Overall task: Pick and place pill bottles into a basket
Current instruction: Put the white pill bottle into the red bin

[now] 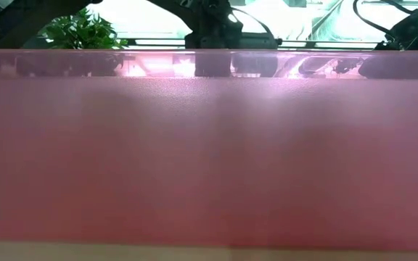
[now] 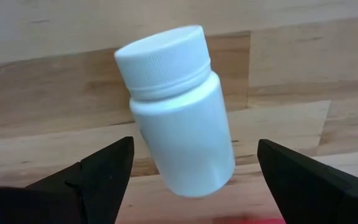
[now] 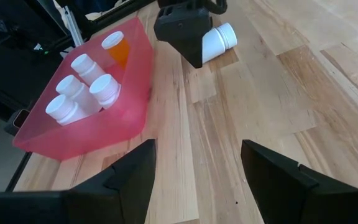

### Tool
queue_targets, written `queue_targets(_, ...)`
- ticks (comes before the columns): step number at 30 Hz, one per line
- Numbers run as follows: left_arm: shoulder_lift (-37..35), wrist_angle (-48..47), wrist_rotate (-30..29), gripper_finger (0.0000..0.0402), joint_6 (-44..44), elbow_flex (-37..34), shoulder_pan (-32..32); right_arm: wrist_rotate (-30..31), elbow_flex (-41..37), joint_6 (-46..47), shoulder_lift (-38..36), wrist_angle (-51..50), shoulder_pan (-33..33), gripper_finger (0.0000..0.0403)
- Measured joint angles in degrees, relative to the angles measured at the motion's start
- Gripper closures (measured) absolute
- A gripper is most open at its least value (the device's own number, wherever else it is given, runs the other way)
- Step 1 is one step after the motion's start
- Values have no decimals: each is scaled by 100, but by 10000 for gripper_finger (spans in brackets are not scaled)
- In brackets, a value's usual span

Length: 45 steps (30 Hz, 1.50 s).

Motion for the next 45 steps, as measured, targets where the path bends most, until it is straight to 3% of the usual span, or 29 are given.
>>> queue_targets(7, 0, 60, -4, 40, 0, -47, -26, -2, 0, 0, 0, -2, 0, 176)
queue_targets(14, 2, 210, 264, 113, 2, -368, -26, 0, 0, -2, 2, -2, 1, 176)
queue_targets(22, 0, 365, 97, 185, 24, -376, -26, 0, 0, -1, 2, -2, 2, 176)
queue_targets(30, -2, 414, -14, 172, 652, -376, -27, 0, 0, -2, 2, -2, 1, 176)
queue_targets(45, -5, 673, -438, 186, 1926, -274, -26, 0, 0, 17, 2, -4, 2, 176)
